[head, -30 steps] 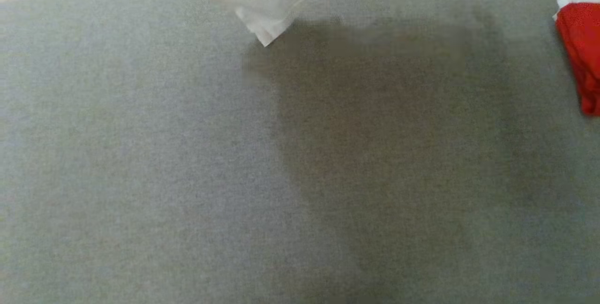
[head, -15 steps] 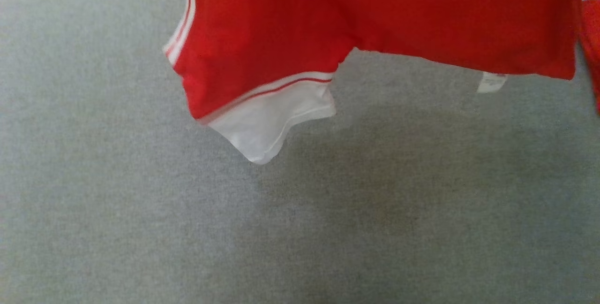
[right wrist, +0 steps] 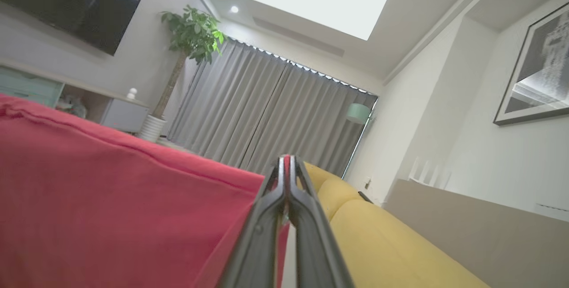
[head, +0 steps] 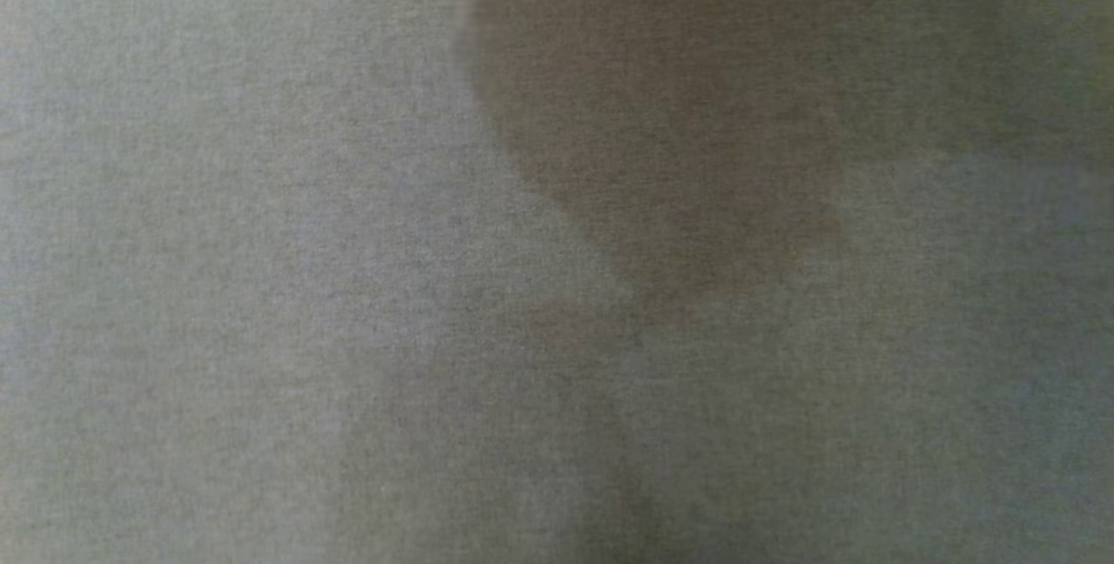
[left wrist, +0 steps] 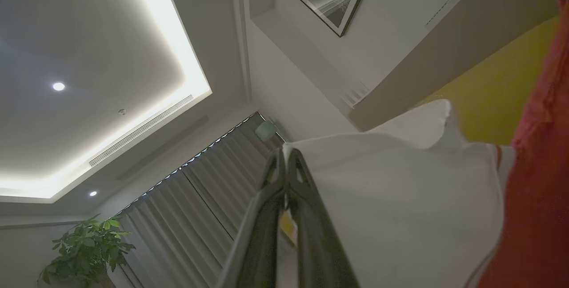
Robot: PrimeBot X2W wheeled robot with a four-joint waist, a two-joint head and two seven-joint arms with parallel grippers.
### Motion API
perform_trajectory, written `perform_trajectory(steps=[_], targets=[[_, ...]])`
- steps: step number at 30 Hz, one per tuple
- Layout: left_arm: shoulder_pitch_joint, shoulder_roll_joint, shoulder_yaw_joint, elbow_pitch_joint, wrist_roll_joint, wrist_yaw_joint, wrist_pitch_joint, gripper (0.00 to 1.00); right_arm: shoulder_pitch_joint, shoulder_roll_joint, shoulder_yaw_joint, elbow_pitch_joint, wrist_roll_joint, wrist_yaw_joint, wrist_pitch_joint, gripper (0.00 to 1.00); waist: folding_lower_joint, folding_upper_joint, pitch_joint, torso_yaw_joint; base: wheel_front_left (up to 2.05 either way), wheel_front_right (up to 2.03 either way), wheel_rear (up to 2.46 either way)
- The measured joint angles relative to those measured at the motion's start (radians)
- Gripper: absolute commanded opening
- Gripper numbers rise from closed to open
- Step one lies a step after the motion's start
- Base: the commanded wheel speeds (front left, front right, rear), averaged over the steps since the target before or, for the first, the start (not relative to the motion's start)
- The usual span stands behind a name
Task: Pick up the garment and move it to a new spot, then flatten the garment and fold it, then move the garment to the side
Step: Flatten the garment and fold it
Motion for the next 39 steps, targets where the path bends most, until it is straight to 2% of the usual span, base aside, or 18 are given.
perform_trajectory(steps=[4, 9, 14, 19, 24, 27, 34, 39], targets=[[0.081, 0.009, 0.004, -0.057, -0.019, -0.03, -0.001, 0.0, 0.091, -0.003, 0.007, -0.03, -0.009, 0.0, 0.0, 0.0, 0.0, 0.0, 0.009, 0.011, 0.0, 0.0, 0.0], [0.336, 0.054, 0.004, -0.17, -0.064, -0.038, -0.001, 0.0, 0.285, -0.024, -0.005, -0.071, 0.02, 0.0, 0.0, 0.0, 0.0, 0.0, 0.007, 0.022, 0.0, 0.0, 0.0], [0.684, 0.127, 0.028, -0.324, -0.113, 0.006, -0.001, 0.0, 0.529, -0.023, -0.089, -0.131, 0.063, 0.0, 0.0, 0.0, -0.0001, 0.0, -0.021, 0.017, 0.0, 0.0, 0.0], [1.059, 0.158, 0.034, -0.458, -0.143, 0.061, 0.0, 0.0, 0.806, -0.012, -0.164, -0.203, 0.087, 0.0, 0.0, 0.0, -0.0003, 0.0, -0.074, 0.009, 0.0, 0.0, 0.0], [1.342, 0.152, 0.035, -0.545, -0.161, 0.118, 0.0, 0.0, 1.05, 0.019, -0.242, -0.274, 0.086, 0.0, 0.0, 0.0, -0.0005, 0.0, -0.134, 0.001, 0.0, 0.0, 0.0], [1.481, 0.123, 0.032, -0.581, -0.159, 0.125, 0.001, 0.0, 1.22, 0.032, -0.292, -0.31, 0.061, 0.0, 0.001, 0.0, -0.0005, 0.0, -0.172, -0.003, 0.0, 0.0, 0.0], [1.608, 0.098, 0.032, -0.591, -0.161, 0.113, 0.001, 0.0, 1.428, 0.061, -0.353, -0.36, 0.049, 0.0, 0.001, 0.0, -0.0004, 0.0, -0.2, -0.002, 0.0, 0.0, 0.0], [1.6, 0.097, 0.053, -0.593, -0.144, 0.091, 0.001, 0.0, 1.437, 0.088, -0.379, -0.378, 0.043, 0.0, 0.001, 0.0, -0.0002, 0.0001, -0.182, -0.007, 0.0, 0.0, 0.0]])
